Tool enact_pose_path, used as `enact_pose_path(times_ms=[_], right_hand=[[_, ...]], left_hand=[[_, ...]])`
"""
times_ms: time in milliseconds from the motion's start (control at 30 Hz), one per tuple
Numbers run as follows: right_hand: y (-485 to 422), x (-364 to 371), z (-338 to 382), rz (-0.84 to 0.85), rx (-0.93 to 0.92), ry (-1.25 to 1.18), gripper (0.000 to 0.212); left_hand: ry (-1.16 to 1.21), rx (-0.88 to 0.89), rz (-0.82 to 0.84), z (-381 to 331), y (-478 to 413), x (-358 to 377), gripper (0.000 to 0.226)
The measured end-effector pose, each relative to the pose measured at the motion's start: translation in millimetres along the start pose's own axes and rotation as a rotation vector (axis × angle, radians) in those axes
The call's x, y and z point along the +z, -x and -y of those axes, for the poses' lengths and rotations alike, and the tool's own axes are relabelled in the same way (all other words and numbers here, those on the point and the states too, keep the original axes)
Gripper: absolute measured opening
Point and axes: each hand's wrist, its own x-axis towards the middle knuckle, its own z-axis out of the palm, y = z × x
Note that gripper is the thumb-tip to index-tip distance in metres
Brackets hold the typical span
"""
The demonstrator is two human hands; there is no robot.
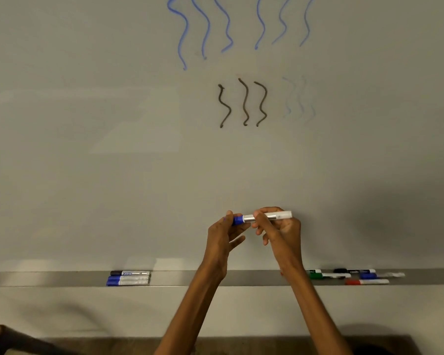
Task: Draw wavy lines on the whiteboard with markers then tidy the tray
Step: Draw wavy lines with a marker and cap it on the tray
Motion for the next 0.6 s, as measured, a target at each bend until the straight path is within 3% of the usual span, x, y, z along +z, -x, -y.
enact_pose_path(times_ms=[200, 433, 600], right_hand=[[14.5, 1.0, -6.2, -0.073, 0.093, -0.056, 0.009], [32.1, 3.6, -17.4, -0.248, 0.156, -0.098, 0.018], [37.2, -7.9, -23.9, -0.248, 0.264, -0.096, 0.024]], left_hand=[[-0.41, 0.214, -0.024, 24.6, 10.8, -2.8, 0.058], [-0.354, 0.244, 0.053, 44.1, 16.1, 6.1, 0.04], [-0.431, 0.305, 0.152, 56.3, 18.9, -2.6, 0.039]])
